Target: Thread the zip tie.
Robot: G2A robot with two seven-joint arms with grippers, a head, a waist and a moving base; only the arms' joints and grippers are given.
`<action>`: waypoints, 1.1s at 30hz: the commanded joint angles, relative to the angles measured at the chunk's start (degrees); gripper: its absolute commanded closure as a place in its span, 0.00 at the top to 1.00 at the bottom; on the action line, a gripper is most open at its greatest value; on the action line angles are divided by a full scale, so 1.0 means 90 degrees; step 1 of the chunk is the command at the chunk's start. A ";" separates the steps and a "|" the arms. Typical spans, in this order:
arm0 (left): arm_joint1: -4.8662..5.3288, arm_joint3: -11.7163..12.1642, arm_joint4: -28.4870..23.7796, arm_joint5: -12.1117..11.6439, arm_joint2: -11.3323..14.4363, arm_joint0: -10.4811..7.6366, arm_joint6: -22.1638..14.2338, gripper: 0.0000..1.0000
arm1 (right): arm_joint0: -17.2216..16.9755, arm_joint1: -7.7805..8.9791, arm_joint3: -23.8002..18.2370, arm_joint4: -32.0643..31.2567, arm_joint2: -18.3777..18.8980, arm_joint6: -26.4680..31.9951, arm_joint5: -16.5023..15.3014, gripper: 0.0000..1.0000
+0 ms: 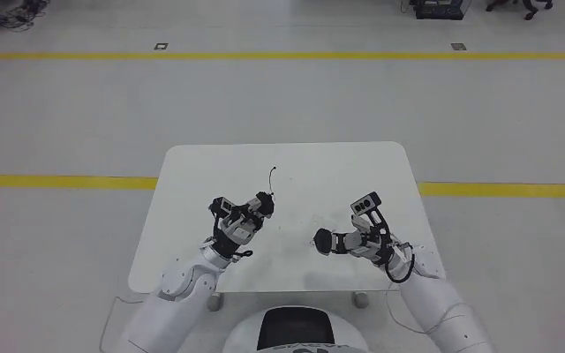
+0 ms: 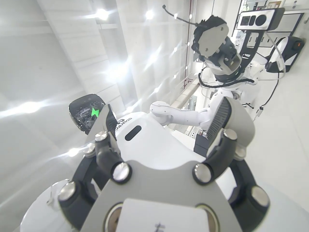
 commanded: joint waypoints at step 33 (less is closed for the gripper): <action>-0.0161 0.0314 -0.0756 0.0477 0.0850 -0.0136 -0.0542 0.00 | 0.0733 -0.0368 0.1109 0.0018 -0.0448 0.0339 -0.0051 1.00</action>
